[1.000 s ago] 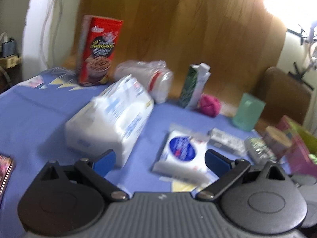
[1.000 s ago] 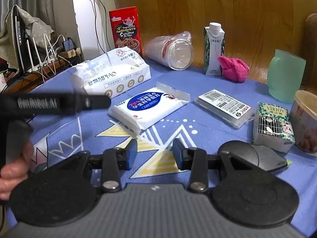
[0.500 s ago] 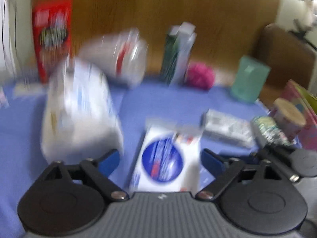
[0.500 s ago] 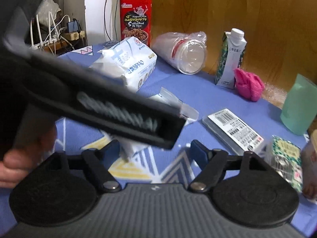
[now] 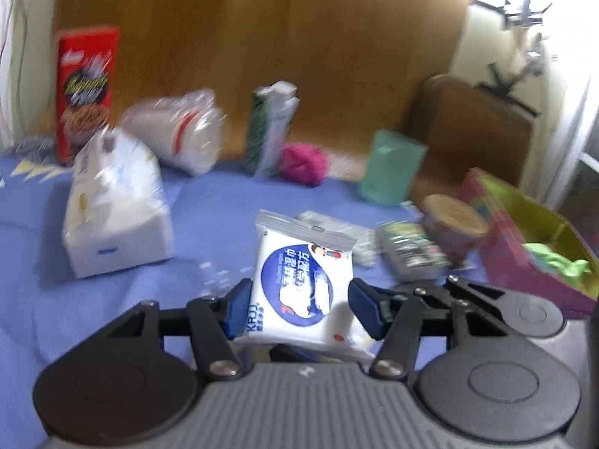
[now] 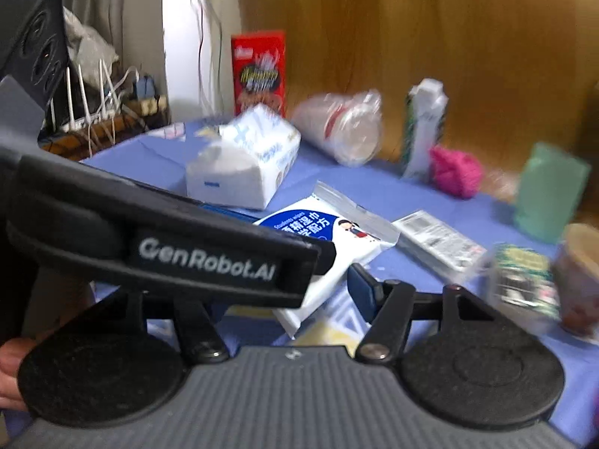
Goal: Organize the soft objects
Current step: 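Carry the wet-wipes pack into the pink tin and open the left gripper, then move the left gripper to the black oval case and grasp it, then carry the black case into the pink tin and open the left gripper, then lift both grippers away from the pink tin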
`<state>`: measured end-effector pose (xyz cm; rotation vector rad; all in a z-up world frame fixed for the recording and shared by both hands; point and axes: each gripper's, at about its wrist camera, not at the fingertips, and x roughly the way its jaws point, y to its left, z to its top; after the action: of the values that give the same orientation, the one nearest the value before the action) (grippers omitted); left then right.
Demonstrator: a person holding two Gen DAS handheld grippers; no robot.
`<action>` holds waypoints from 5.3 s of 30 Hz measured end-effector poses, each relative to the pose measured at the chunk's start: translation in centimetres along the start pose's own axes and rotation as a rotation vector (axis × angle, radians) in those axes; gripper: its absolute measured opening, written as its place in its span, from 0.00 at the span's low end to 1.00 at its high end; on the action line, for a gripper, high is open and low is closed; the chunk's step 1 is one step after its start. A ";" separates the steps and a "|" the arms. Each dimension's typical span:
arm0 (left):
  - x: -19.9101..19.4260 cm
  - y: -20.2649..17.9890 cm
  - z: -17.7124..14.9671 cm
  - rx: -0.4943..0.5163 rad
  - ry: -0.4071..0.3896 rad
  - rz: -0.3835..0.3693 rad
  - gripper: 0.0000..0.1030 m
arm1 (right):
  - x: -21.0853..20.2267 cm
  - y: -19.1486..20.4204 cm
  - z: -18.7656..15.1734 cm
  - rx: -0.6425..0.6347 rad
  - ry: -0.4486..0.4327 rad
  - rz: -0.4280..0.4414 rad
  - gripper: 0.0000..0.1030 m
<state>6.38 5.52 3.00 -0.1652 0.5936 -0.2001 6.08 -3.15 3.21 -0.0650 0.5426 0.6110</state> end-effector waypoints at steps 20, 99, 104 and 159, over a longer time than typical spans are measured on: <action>7.9 -24.7 3.2 0.307 0.036 -0.292 0.58 | -17.4 -14.7 -6.5 0.184 -0.215 -0.808 0.68; 9.7 -6.6 0.8 0.214 0.208 -0.238 0.51 | -2.0 -7.3 -2.9 0.158 0.110 -0.211 0.65; 8.6 -6.7 0.2 0.160 0.206 -0.224 0.48 | -3.2 -7.0 -3.4 0.176 0.056 -0.220 0.54; 3.9 -12.5 0.2 0.246 0.059 0.117 0.82 | -15.6 -9.6 -6.0 0.255 -0.218 -0.648 0.64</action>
<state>7.96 -7.44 3.72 0.1134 0.6302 -0.1635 -1.97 -20.60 4.90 0.0658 0.3537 -0.0853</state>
